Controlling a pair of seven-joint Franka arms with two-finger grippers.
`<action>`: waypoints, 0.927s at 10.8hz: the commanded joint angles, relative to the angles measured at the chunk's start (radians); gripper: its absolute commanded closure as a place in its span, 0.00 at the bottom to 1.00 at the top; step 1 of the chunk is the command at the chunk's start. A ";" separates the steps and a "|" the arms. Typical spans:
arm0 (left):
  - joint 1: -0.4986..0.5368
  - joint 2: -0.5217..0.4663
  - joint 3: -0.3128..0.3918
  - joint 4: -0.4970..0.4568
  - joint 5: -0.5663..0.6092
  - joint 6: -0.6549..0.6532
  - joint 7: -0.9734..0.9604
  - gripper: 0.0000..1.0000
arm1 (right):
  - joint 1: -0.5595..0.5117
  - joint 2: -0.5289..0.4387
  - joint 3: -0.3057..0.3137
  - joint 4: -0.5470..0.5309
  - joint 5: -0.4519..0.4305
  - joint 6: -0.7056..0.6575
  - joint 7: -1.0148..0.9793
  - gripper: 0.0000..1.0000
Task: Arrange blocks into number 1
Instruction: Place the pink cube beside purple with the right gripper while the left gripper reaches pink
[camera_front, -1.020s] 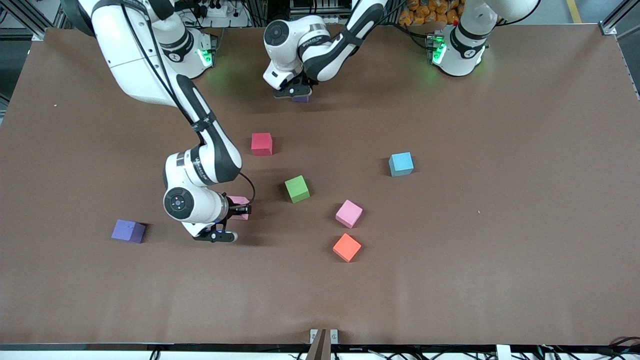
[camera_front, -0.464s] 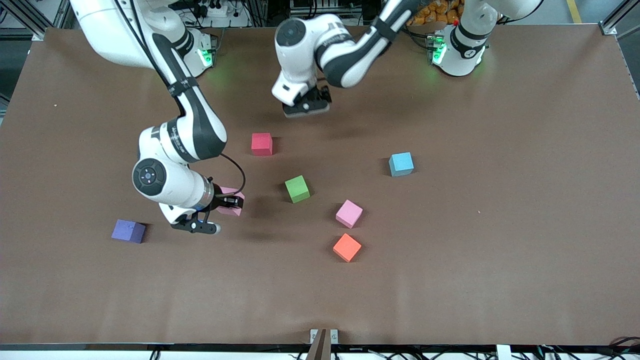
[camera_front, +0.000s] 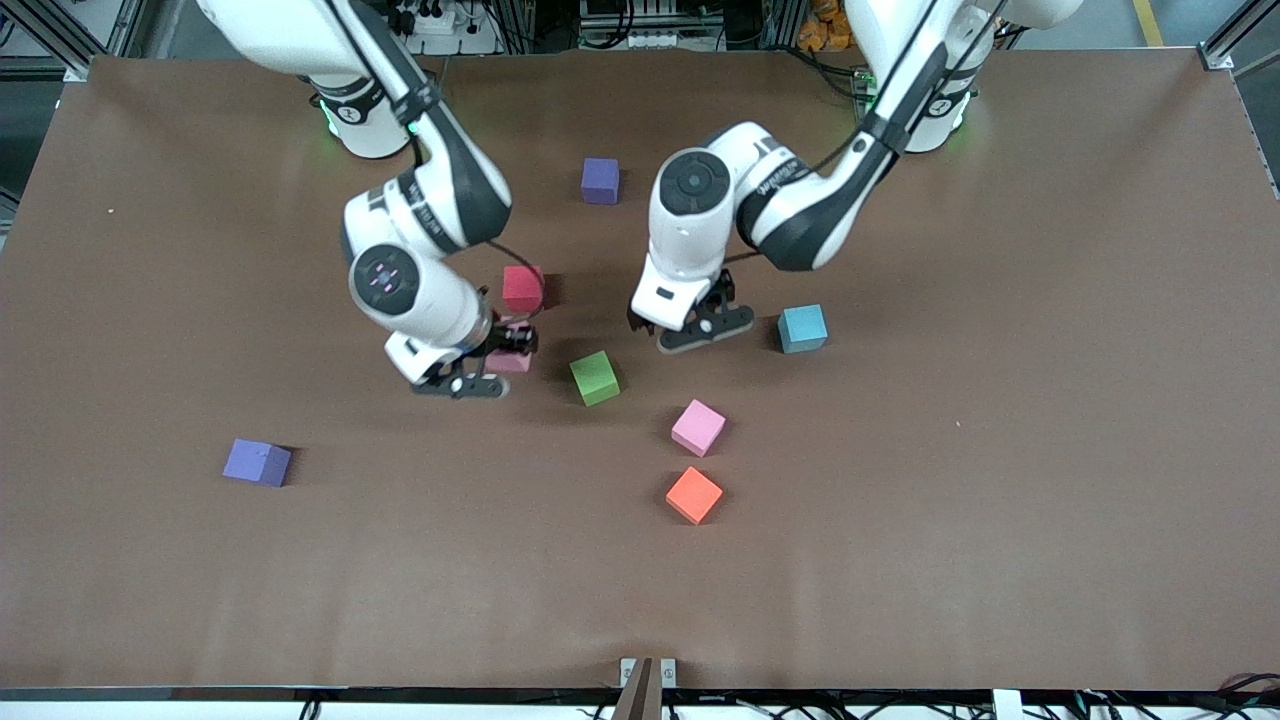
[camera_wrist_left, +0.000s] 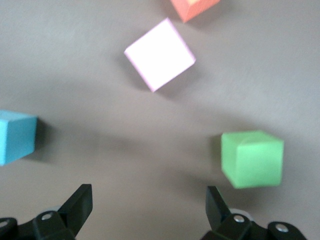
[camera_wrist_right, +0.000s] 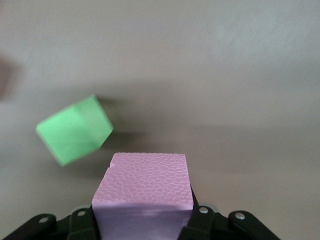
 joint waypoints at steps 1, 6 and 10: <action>-0.009 0.118 0.007 0.128 0.028 -0.002 -0.005 0.00 | 0.085 -0.139 -0.003 -0.192 0.009 0.056 0.079 0.48; 0.009 0.162 0.087 0.130 0.025 0.010 -0.164 0.00 | 0.356 -0.146 0.016 -0.335 0.009 0.215 0.405 0.48; 0.026 0.208 0.088 0.206 0.011 0.048 -0.298 0.00 | 0.424 -0.109 0.091 -0.396 0.009 0.339 0.489 0.48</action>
